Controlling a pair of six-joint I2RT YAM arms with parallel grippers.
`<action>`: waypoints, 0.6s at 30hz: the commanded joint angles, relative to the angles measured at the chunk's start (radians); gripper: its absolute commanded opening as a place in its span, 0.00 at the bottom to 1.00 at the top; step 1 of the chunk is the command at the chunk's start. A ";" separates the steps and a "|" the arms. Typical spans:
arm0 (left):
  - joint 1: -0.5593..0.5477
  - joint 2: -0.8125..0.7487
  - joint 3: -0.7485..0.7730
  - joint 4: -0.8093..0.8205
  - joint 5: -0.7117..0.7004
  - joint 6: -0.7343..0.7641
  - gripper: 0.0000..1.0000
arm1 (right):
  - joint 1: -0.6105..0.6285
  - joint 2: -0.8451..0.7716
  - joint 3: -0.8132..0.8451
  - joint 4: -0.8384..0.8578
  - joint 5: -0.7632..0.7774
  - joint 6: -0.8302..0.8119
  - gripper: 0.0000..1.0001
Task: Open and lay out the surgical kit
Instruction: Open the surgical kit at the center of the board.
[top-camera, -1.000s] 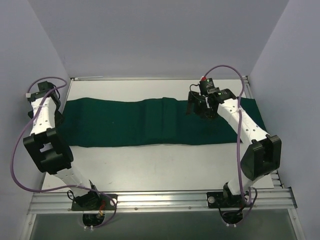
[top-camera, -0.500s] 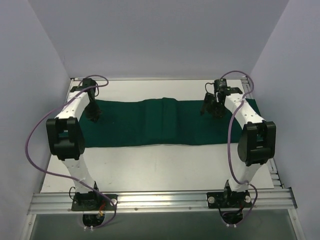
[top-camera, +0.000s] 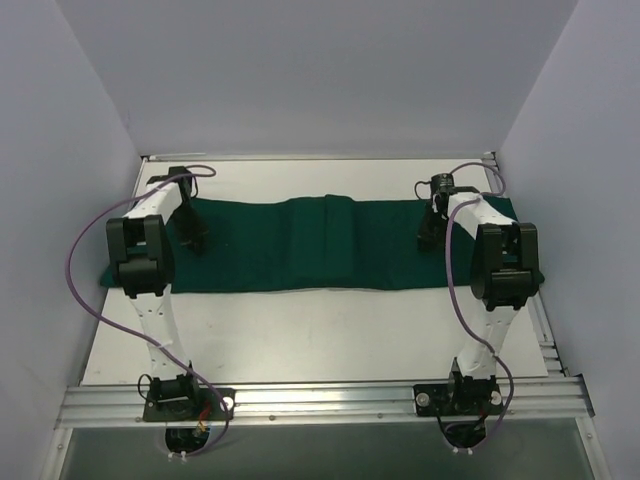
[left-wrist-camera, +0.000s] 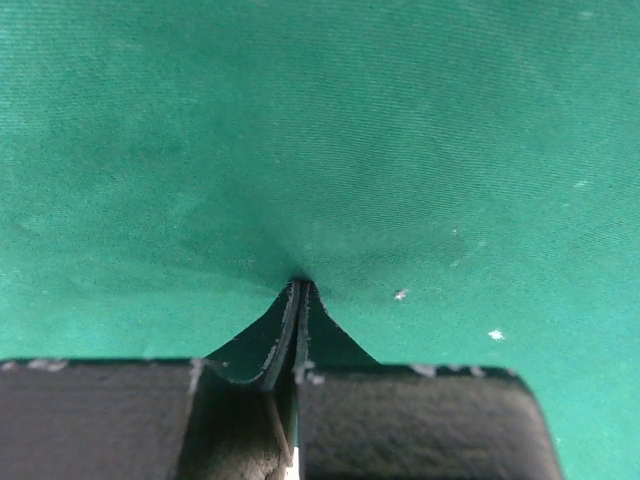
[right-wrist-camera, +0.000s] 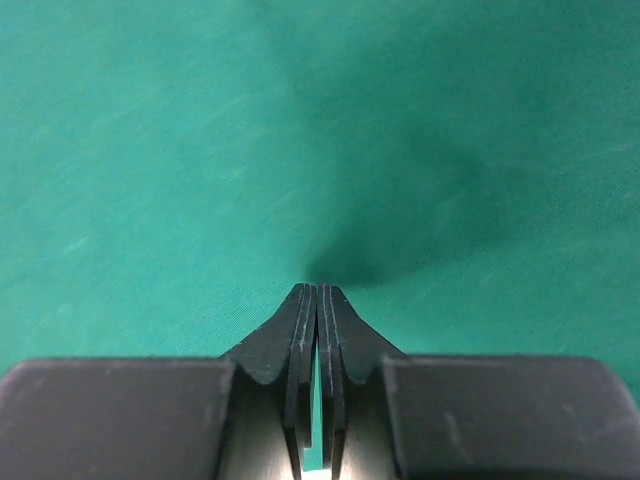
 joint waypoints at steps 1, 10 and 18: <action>0.034 0.065 -0.017 0.045 0.032 -0.010 0.02 | -0.013 0.031 0.000 -0.017 0.039 0.022 0.00; 0.186 0.042 -0.117 0.097 0.125 -0.024 0.02 | -0.002 0.158 0.076 -0.055 -0.007 0.005 0.02; 0.170 -0.012 -0.056 0.086 0.204 0.008 0.03 | -0.039 0.138 0.239 -0.116 0.049 -0.030 0.21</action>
